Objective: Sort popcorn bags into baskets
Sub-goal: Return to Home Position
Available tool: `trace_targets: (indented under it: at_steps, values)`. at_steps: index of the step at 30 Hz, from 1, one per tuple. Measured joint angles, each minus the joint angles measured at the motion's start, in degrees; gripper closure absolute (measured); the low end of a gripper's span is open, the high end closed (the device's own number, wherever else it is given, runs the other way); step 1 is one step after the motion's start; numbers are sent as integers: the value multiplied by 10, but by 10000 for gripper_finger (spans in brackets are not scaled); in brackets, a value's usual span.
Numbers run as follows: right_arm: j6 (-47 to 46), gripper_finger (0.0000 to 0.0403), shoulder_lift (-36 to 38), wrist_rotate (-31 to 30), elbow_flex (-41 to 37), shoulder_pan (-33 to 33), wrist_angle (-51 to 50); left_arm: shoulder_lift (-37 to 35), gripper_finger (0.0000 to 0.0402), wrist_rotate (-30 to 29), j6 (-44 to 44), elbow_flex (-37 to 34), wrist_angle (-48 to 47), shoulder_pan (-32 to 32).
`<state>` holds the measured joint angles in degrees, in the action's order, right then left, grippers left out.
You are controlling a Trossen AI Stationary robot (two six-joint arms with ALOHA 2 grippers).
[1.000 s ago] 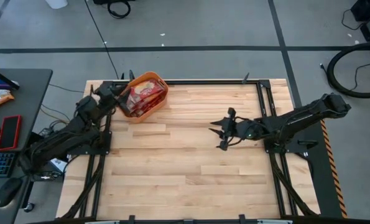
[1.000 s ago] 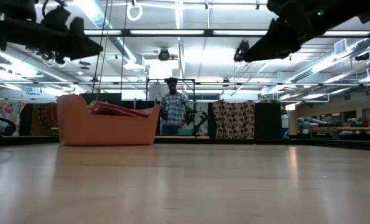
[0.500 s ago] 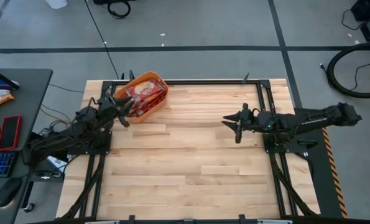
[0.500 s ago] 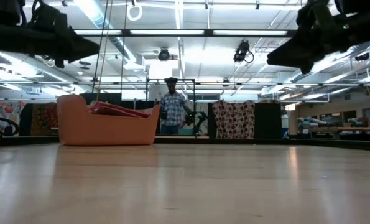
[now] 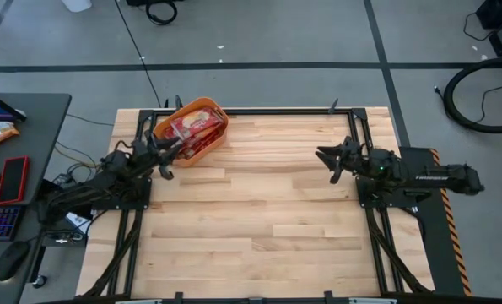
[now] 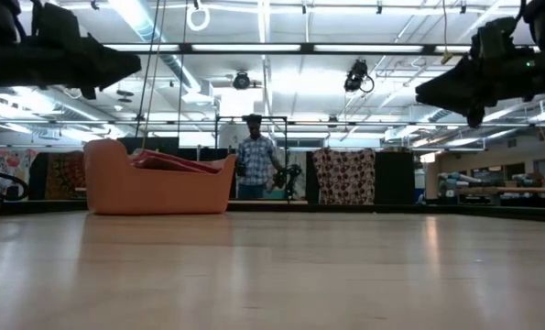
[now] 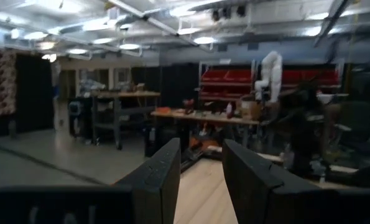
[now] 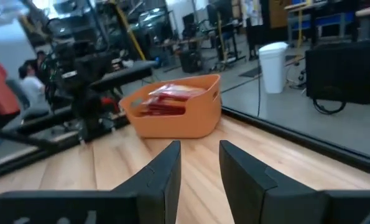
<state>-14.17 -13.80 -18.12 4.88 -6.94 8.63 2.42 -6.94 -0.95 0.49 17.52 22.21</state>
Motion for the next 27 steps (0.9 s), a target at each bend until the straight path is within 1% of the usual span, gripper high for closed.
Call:
trace_targets:
  at_steps: [5,8,10,13,15,19,20,22,25,27]
  values:
    - [-24,289,75,3,-13,-26,-68,-24,283,24,6,0,1,0]
    - [-27,289,115,3,-12,-34,-84,-23,295,30,17,0,0,0]
    - [-25,289,137,4,-12,-34,-90,-23,306,46,16,0,-4,0]
    - [-24,289,136,16,-12,-34,-97,-23,322,78,12,0,-5,0]
    - [-31,289,132,11,-12,-34,-104,-22,331,83,5,0,-8,0]
    - [-84,289,128,-35,-12,-34,-115,-22,344,87,-14,0,-10,0]
    - [-83,289,127,-45,-12,-34,-115,-22,345,87,-21,0,-12,0]
    - [-48,289,127,-57,-12,-34,-119,-20,346,86,-52,0,-13,0]
    - [3,289,127,-58,-12,-34,-119,-21,346,86,-127,0,-17,0]
    - [21,289,127,-59,-12,-34,-113,-21,345,86,-162,0,-16,0]
